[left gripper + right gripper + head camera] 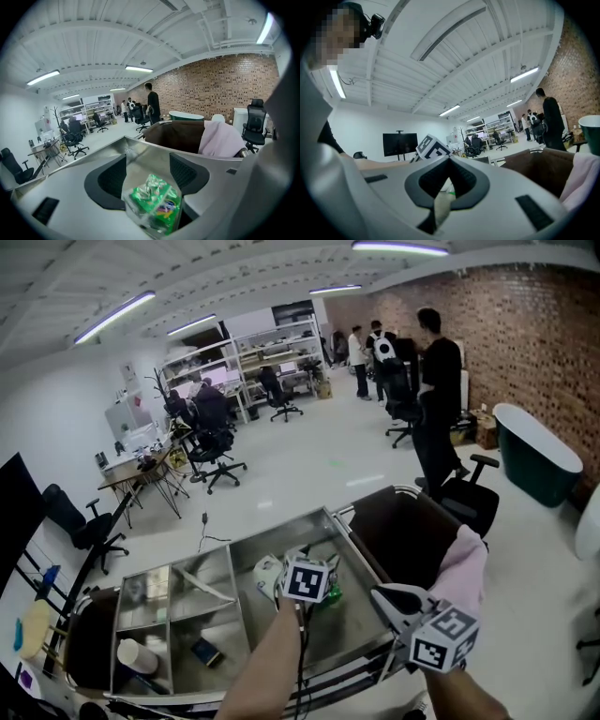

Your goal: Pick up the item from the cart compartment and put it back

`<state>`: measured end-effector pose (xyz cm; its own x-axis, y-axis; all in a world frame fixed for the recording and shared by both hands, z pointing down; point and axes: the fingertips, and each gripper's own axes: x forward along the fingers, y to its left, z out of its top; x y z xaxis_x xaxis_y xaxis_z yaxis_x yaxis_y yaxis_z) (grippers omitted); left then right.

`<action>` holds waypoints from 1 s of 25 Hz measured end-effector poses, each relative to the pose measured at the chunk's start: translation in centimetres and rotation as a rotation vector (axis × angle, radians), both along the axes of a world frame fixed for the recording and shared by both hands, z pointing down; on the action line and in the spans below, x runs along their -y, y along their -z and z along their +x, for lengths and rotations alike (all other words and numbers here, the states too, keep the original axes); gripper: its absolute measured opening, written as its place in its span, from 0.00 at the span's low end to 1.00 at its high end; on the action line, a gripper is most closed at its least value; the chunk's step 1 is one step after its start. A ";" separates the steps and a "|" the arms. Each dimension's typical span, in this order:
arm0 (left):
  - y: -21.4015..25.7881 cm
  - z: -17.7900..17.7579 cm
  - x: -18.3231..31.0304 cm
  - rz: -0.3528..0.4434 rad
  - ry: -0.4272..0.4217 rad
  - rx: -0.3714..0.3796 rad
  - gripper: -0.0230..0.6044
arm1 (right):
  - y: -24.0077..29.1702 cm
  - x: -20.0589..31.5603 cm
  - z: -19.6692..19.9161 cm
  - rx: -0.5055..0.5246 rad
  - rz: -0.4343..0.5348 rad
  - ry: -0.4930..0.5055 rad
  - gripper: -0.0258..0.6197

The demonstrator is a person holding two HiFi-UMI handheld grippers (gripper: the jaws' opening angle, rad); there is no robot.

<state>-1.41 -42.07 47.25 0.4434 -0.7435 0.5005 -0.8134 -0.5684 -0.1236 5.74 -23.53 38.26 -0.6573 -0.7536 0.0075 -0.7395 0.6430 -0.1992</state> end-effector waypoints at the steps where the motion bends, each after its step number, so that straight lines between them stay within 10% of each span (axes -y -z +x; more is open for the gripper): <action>1: 0.1 0.0 -0.1 0.002 0.001 0.002 0.49 | 0.0 0.0 -0.1 0.000 0.000 0.001 0.06; 15: 1.6 -2.9 -1.2 0.062 0.074 -0.060 0.48 | 0.1 -0.5 -1.2 0.006 0.005 0.015 0.06; 18: 2.3 -3.9 -2.2 0.078 0.108 -0.080 0.04 | 0.2 -0.6 -1.5 0.008 0.006 0.019 0.06; 25: 5.7 -5.5 -5.7 0.178 0.133 -0.205 0.04 | 0.2 -0.6 -2.3 0.012 0.007 0.033 0.06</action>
<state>-6.87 -36.36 41.55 0.4143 -0.8700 0.2673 -0.8977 -0.4391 -0.0376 3.47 -22.94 38.07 -0.6817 -0.7316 -0.0057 -0.7156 0.6683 -0.2032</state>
